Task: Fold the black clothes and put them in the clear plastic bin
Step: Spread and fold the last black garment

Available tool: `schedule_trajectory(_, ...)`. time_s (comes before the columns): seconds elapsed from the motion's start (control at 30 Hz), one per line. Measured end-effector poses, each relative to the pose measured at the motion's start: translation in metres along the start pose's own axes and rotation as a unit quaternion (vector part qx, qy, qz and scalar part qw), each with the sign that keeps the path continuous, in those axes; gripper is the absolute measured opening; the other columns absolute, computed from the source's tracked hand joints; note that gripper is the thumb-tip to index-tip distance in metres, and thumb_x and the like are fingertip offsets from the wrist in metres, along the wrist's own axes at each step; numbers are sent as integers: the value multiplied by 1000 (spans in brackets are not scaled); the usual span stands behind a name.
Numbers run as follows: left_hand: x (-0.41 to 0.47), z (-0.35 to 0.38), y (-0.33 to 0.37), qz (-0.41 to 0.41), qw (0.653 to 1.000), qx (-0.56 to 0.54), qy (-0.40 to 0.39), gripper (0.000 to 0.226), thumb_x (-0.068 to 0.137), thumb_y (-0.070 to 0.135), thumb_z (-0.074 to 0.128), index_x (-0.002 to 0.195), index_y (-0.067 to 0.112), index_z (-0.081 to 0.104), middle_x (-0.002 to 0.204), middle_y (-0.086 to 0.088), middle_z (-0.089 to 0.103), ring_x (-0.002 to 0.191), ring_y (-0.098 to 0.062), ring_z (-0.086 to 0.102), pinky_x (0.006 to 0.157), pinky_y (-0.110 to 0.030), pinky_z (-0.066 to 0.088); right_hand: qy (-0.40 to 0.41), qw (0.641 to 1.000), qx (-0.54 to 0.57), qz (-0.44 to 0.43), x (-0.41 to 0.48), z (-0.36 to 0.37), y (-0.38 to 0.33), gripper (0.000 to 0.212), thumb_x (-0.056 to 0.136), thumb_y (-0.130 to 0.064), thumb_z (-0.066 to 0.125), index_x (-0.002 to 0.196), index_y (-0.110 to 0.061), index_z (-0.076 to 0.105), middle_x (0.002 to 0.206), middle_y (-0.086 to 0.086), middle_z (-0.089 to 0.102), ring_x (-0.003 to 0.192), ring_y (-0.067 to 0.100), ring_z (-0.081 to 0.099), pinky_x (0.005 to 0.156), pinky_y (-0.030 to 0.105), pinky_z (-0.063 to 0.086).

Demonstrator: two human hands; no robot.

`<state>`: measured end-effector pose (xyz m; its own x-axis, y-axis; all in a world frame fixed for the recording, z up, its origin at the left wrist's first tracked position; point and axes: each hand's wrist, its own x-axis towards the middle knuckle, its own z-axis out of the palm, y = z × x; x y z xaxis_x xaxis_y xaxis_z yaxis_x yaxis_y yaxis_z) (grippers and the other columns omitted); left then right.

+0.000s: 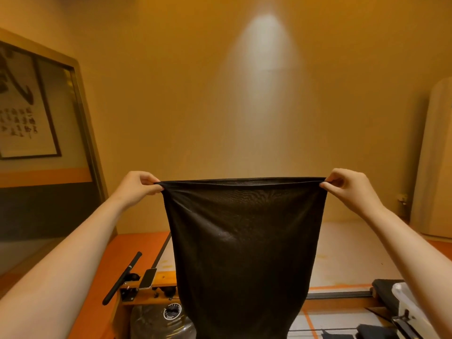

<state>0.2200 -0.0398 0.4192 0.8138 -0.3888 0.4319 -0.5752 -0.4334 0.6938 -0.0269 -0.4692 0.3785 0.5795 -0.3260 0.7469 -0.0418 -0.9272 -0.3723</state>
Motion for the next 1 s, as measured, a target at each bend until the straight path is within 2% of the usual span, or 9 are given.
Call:
schedule_trajectory(0.17,-2,-1,-7,-52,993,-101,-25,13,87,-1,65,100,-2,65,95,-21,70,81,-25,70,64,-22,59,14,999,11,32,1,6,-1,17,89,-14,67,79,-11,54,72,2,59,66,18,55,54,30,40)
schedule_trajectory(0.23,0,-1,-8,-63,990,-121,-34,20,87,0,65,107,3,62,95,-20,71,81,-24,70,64,-23,59,10,999,18,29,3,7,0,9,90,-13,67,92,-11,58,80,4,64,73,20,58,62,32,45)
schedule_trajectory(0.33,3,-1,-11,-61,991,-111,-48,20,89,2,64,108,7,66,97,-15,70,86,-22,67,71,-26,55,0,1000,7,29,8,13,6,22,90,-10,66,112,-8,66,94,8,67,88,23,62,80,34,49)
schedule_trajectory(0.5,16,10,-14,-98,984,-148,-18,17,91,-3,60,104,2,68,86,-10,63,69,-17,54,64,-24,50,-8,996,39,81,17,31,12,12,91,-14,64,97,-7,72,90,5,68,85,19,61,74,29,43)
schedule_trajectory(0.67,34,32,-8,-153,965,-204,58,15,94,-4,52,95,1,66,85,-14,64,58,-13,64,50,-16,54,34,991,63,109,30,50,15,13,92,-16,63,96,-8,72,88,5,69,83,18,61,70,27,40)
schedule_trajectory(0.77,42,36,-6,-150,950,-262,81,18,94,-6,51,87,3,65,93,-18,66,72,-19,71,57,-18,58,54,989,72,119,40,55,13,14,93,-15,62,96,-7,73,86,4,68,80,17,59,64,27,38)
schedule_trajectory(0.87,46,36,-7,-111,951,-276,83,14,90,-8,57,95,0,67,101,-21,67,87,-24,70,68,-19,59,62,984,97,136,54,57,10,12,93,-14,61,95,-8,71,79,5,67,58,13,61,55,21,43)
schedule_trajectory(0.93,51,35,-7,-94,955,-266,92,14,87,-7,63,100,-2,67,101,-21,69,88,-23,70,72,-19,58,61,978,131,153,67,56,9,9,94,-13,60,92,-10,69,78,7,69,50,7,63,54,14,46)
schedule_trajectory(1.0,58,34,-3,-87,957,-251,117,13,87,-4,65,99,-2,67,99,-20,69,80,-18,70,71,-18,57,68,970,168,162,82,53,6,9,94,-12,59,91,-11,68,84,6,71,56,3,67,58,17,49)
